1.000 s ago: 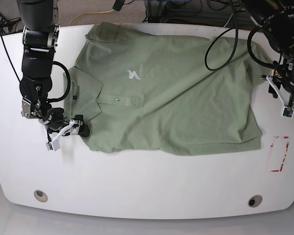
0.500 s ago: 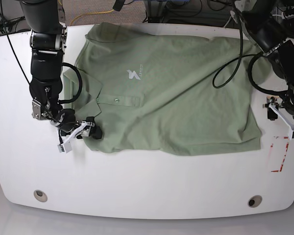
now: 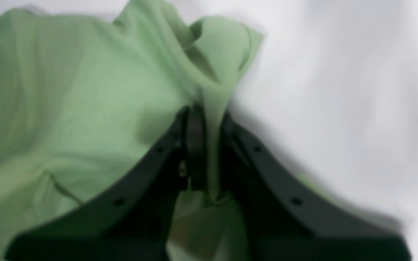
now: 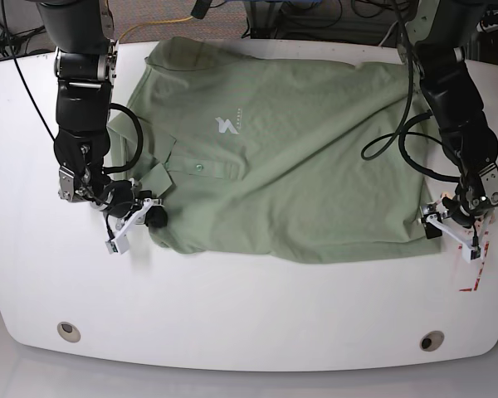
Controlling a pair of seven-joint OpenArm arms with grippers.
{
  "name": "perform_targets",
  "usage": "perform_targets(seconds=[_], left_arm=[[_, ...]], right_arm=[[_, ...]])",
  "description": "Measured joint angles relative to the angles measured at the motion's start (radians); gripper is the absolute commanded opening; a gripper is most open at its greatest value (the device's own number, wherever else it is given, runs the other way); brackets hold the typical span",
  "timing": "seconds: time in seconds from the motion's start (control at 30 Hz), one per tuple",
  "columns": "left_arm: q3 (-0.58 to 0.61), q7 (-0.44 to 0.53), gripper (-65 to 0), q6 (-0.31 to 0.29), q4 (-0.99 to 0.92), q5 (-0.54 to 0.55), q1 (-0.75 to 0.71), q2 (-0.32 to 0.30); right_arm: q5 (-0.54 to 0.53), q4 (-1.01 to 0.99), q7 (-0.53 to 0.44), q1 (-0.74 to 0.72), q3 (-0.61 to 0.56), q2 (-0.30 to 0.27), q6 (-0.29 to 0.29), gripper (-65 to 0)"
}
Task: Fold the T-shirt properly
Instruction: 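Release the shirt and move both grippers to the hem corners, then grasp the hem corners with both grippers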
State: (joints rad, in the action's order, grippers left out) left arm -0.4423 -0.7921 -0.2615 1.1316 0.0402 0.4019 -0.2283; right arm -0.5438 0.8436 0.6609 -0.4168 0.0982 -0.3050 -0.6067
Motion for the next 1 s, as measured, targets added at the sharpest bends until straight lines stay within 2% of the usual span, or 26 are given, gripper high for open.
perform_targets(seconds=[0.1,0.37,0.57,0.73,1.0], left_arm=[[0.000,0.030,-15.7,0.043,-0.086,-0.002,0.031,-0.013],[0.000,0.080,-15.7,0.042,-0.238,-0.003,0.075,-0.033],[0.036,0.084,-15.7,-0.050,-0.275,0.003,0.081,-0.026],[0.037,0.086,-15.8,-0.053,-0.277,0.004,0.083,-0.024],[0.038,0.103,-16.1,-0.053,-0.277,0.002,0.083,0.000]], right_arm=[[0.001,0.035,0.013,0.009,0.000,0.000,0.003,-60.2],[-0.002,0.104,0.021,0.033,0.000,0.000,0.003,-60.2],[-0.003,0.105,0.026,0.033,0.000,0.000,0.003,-60.6],[-0.002,0.109,0.056,0.035,0.006,0.000,0.001,-60.6],[-0.005,0.245,0.058,0.082,0.005,0.000,0.000,-60.6]])
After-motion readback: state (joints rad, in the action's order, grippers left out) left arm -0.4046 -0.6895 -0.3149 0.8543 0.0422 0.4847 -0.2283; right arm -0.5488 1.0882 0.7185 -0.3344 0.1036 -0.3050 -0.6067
